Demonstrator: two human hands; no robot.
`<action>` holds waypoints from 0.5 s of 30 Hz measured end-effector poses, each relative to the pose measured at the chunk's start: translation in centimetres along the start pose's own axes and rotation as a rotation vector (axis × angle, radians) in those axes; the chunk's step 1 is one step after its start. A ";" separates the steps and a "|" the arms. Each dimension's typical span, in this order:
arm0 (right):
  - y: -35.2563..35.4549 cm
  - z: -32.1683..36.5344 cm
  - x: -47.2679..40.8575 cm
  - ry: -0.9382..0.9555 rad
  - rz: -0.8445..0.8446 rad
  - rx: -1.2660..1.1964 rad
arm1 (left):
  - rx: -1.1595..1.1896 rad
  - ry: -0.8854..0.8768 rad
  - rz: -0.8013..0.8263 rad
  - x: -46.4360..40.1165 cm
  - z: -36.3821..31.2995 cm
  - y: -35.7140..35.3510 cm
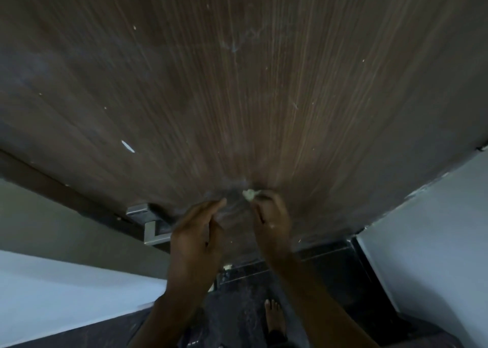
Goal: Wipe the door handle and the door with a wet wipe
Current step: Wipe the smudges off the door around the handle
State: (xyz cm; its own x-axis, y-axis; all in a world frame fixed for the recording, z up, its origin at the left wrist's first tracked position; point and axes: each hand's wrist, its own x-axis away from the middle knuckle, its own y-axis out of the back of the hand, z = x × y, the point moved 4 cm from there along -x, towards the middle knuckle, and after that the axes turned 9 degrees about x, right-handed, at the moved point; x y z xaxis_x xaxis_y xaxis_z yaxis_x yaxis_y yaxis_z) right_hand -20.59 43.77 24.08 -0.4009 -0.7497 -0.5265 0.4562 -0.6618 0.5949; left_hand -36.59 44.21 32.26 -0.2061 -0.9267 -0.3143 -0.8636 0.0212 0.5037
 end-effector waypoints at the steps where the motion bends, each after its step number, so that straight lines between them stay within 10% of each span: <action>1: -1.1 -0.2 1.2 -0.045 0.093 0.015 | -0.004 0.006 -0.005 0.3 0.3 0.3; 10: 0.6 4.1 -2.1 0.074 -0.425 -0.142 | 0.011 0.008 -0.031 1.7 0.5 2.4; 15: -1.5 1.5 1.4 -0.354 -0.383 -0.232 | 0.016 -0.054 0.012 2.1 0.1 3.1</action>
State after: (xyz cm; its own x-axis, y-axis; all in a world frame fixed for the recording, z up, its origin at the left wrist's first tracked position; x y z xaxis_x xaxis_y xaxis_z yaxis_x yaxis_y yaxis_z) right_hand -23.08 43.68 23.34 -0.7958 -0.4372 -0.4190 0.3719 -0.8989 0.2317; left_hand -39.69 42.38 33.11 -0.2409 -0.9048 -0.3510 -0.8681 0.0391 0.4949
